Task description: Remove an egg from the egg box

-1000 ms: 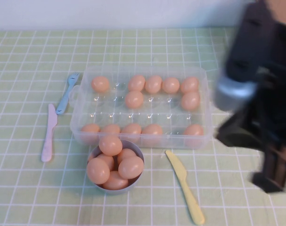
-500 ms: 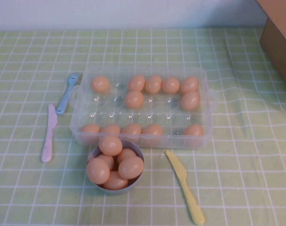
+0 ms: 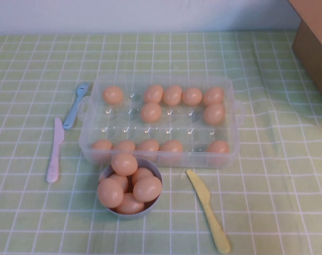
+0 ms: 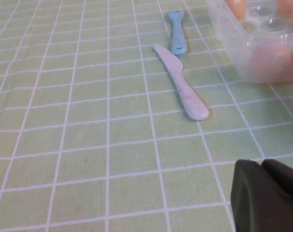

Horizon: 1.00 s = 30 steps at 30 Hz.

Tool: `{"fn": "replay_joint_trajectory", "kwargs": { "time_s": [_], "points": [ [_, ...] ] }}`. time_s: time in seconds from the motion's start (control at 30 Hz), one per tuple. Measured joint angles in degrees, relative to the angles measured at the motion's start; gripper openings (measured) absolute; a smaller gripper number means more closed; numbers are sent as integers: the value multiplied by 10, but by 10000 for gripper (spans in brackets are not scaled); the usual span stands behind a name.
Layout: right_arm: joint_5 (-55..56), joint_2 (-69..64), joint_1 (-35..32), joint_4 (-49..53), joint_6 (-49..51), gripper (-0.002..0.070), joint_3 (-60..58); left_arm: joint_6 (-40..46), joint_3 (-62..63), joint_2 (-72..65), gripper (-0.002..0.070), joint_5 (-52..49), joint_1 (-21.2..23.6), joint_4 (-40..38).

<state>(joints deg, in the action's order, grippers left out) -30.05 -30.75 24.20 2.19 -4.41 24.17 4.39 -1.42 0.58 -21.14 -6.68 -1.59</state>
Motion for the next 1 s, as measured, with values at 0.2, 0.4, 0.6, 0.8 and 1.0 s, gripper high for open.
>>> {"fn": "replay_joint_trajectory", "kwargs": {
  "time_s": [0.2,0.4,0.6,0.8,1.0],
  "points": [
    [170,115,-123,-4,0,-18,-113,0,0,0,-4,0,0,0],
    [250,194,-183,-9,0,-18,-193,0,0,0,-4,0,0,0],
    [251,274,-188,-38,0,-18,-244,0,0,0,-4,0,0,0],
    [231,311,-215,-60,0,-18,-256,0,0,0,-4,0,0,0],
    [193,311,-226,-63,0,-18,-256,0,0,0,-4,0,0,0]
  ]
}}
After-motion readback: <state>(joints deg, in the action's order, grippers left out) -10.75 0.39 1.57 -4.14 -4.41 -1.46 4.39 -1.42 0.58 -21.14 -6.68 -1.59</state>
